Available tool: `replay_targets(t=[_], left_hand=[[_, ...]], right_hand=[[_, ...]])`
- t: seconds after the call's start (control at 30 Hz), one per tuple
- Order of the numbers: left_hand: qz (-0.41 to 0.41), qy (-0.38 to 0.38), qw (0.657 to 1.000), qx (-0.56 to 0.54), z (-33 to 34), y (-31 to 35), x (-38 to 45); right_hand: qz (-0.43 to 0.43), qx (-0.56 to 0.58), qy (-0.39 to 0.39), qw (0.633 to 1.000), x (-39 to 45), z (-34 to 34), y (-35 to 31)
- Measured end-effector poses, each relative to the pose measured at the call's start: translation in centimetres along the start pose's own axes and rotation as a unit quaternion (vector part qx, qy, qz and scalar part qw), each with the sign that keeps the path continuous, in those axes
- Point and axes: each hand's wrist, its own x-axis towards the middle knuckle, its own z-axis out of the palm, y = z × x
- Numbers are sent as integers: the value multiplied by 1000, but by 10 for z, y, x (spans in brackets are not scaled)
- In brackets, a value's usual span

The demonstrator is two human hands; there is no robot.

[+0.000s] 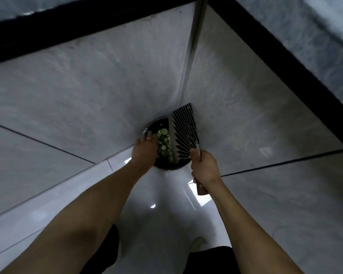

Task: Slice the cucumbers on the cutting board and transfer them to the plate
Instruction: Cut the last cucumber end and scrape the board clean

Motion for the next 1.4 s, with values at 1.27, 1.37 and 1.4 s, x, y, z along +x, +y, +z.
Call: replay_targets(t=[1.27, 1.37, 1.4], left_hand=[[-118, 141, 757, -627, -449, -148, -311], [-116, 164, 736, -646, -466, -154, -298], [-113, 169, 734, -647, -471, -154, -292]], right_hand=[[-70, 163, -103, 979, -316, -22, -361], [-82, 151, -108, 979, -303, -18, -385], [-81, 148, -109, 980, -296, -19, -394]])
